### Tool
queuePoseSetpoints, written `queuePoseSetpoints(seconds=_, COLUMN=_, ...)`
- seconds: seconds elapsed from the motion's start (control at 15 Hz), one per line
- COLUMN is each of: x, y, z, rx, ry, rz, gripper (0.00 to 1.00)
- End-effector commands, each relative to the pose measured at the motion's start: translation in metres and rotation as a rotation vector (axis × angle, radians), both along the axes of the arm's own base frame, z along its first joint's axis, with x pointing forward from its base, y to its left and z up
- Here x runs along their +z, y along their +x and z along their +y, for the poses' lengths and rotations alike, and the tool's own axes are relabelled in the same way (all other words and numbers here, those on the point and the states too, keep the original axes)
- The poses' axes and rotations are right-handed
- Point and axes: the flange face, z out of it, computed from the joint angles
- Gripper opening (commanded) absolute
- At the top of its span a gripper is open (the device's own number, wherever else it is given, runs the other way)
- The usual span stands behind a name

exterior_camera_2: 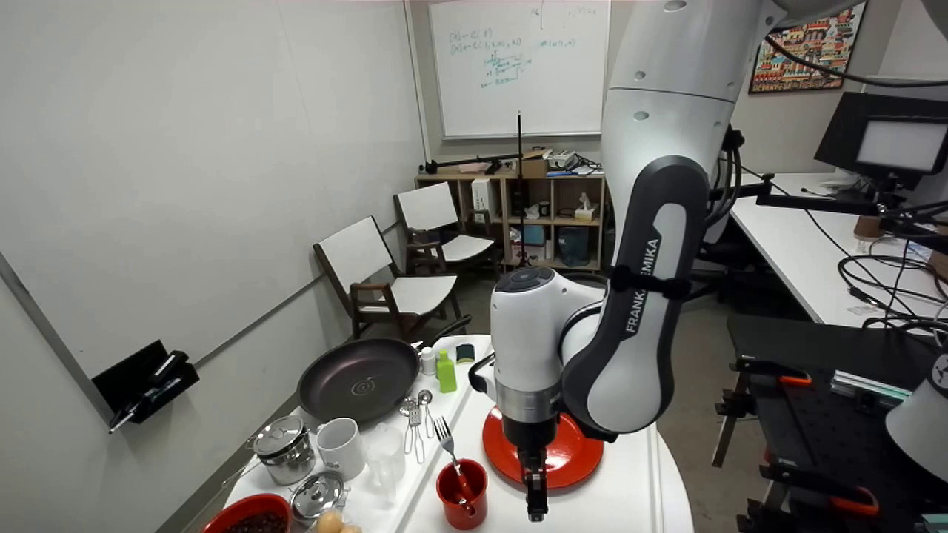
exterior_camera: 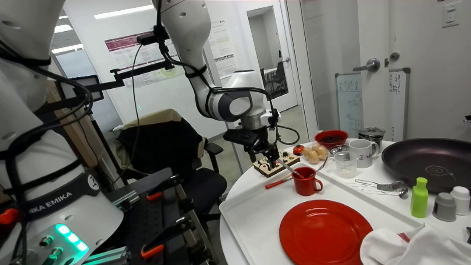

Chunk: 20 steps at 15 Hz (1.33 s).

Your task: Wipe the red plate with the towel on the left, and then shift the red cup to the rear

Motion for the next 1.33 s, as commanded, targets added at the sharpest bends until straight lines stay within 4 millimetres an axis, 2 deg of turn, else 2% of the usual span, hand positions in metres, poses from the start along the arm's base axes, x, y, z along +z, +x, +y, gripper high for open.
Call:
queuePoseSetpoints(seconds=0.0, x=-0.019, y=0.016, z=0.002, rx=-0.030, ry=0.003, rz=0.013, gripper=1.00)
queuePoseSetpoints(seconds=0.2, x=-0.032, y=0.026, z=-0.008, rx=-0.010, ry=-0.011, rz=0.012, gripper=1.00)
queuePoseSetpoints(seconds=0.4, x=-0.037, y=0.032, z=-0.019, rx=0.047, ry=-0.050, rz=-0.002, gripper=1.00)
queuePoseSetpoints(seconds=0.73, x=-0.037, y=0.044, z=-0.039, rx=0.201, ry=-0.158, rz=0.008, gripper=1.00)
queuePoseSetpoints(seconds=1.27, x=-0.030, y=0.064, z=-0.056, rx=0.504, ry=-0.354, rz=0.048, gripper=1.00)
